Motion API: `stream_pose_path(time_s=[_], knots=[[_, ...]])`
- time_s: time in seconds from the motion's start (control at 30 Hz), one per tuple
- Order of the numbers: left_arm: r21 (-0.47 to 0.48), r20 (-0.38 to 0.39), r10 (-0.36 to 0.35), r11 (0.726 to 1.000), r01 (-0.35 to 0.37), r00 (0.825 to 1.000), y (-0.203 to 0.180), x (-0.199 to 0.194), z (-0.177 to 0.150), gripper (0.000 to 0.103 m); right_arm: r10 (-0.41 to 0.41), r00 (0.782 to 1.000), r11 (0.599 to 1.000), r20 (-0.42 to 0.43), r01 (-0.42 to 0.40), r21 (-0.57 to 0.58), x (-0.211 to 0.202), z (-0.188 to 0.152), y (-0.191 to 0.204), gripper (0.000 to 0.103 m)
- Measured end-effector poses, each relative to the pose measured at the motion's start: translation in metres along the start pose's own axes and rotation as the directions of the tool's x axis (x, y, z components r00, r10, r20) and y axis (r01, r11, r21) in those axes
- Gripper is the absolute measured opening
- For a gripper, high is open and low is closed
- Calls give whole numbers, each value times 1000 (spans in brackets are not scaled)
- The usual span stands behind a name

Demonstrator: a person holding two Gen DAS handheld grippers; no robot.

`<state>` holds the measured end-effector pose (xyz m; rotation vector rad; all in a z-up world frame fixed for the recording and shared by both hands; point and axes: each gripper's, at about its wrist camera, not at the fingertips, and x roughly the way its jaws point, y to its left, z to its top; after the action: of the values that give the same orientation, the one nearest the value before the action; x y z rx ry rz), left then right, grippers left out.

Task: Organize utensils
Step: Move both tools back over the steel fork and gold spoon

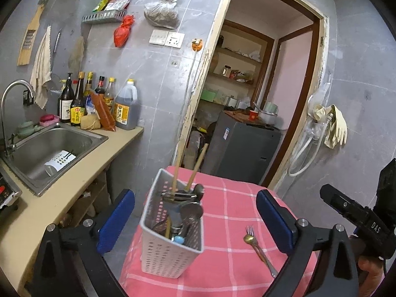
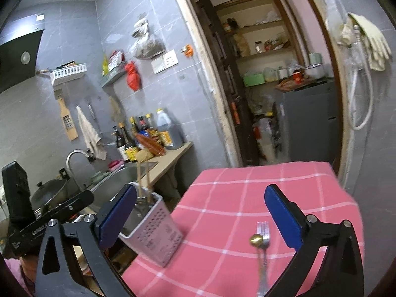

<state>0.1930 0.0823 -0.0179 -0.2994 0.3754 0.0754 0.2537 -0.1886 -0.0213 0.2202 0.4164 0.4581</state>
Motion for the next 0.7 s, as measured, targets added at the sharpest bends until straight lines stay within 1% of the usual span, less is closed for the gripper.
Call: stream_pose_path(time_s=[0.17, 0.3, 0.53, 0.7], knots=[[20, 28, -3, 1000, 3, 1000, -23, -1, 1, 102, -71, 997, 997, 25, 72, -6, -15, 5, -24, 102], [34, 34, -19, 999, 18, 999, -42, 2, -1, 102, -102, 995, 995, 20, 102, -3, -21, 7, -41, 102], [64, 12, -44, 997, 43, 999, -71, 9, -12, 102, -136, 991, 991, -12, 136, -12, -25, 5, -67, 102], [86, -12, -68, 994, 68, 998, -88, 19, -20, 102, -164, 986, 986, -42, 163, -23, -27, -6, -82, 102]])
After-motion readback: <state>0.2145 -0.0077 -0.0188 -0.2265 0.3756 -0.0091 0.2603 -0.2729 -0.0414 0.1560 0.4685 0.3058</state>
